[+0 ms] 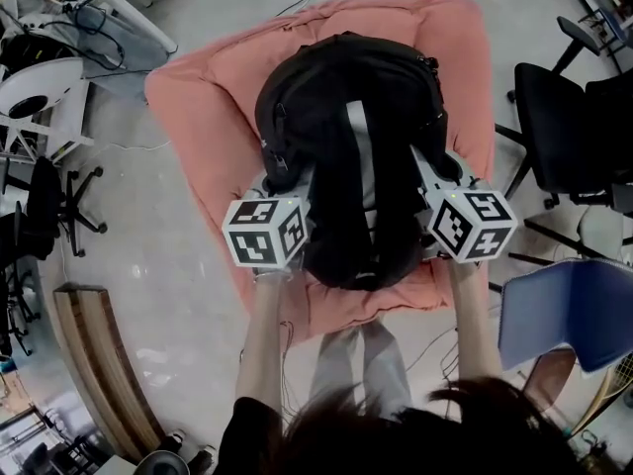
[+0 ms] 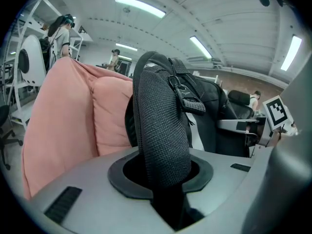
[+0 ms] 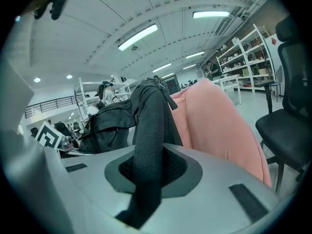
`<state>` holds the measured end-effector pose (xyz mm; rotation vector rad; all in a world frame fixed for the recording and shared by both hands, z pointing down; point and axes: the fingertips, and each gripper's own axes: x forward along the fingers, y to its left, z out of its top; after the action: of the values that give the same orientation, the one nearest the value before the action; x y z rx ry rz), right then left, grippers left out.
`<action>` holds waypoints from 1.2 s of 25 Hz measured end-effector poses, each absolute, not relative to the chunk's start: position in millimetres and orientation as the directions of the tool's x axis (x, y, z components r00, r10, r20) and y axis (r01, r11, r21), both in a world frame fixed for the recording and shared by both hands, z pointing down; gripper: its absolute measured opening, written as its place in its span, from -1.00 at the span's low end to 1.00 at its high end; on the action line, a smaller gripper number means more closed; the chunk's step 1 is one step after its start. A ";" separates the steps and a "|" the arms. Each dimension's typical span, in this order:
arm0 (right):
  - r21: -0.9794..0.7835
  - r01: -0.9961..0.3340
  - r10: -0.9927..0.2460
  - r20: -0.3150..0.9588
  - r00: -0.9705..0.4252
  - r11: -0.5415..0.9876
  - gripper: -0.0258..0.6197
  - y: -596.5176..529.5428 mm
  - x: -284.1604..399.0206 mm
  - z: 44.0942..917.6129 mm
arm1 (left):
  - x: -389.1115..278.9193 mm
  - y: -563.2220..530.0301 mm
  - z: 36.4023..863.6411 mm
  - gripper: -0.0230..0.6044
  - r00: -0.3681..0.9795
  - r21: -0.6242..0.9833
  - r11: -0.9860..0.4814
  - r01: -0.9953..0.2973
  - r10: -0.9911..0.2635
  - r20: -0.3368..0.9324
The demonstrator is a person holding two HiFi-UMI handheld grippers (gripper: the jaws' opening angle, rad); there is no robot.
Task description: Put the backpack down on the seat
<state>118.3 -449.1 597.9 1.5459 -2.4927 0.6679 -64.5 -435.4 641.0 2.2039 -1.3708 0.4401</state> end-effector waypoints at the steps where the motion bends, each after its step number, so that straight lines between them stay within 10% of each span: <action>1: -0.296 -0.878 -0.818 0.340 -0.464 0.376 -0.74 -452.8 117.3 599.0 | -65.6 -438.6 642.5 -0.56 0.439 0.245 -0.364 -0.899 -0.735 0.516; 30: -0.332 -0.862 -0.790 0.365 -0.492 0.383 -0.29 -482.8 99.6 606.3 | -107.4 -457.9 666.2 0.08 0.302 0.184 -0.239 -0.953 -0.772 0.560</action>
<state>99.6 -482.8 606.3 1.4974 -2.4875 0.7343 -107.4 -457.9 666.2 2.0841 -1.5300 0.4891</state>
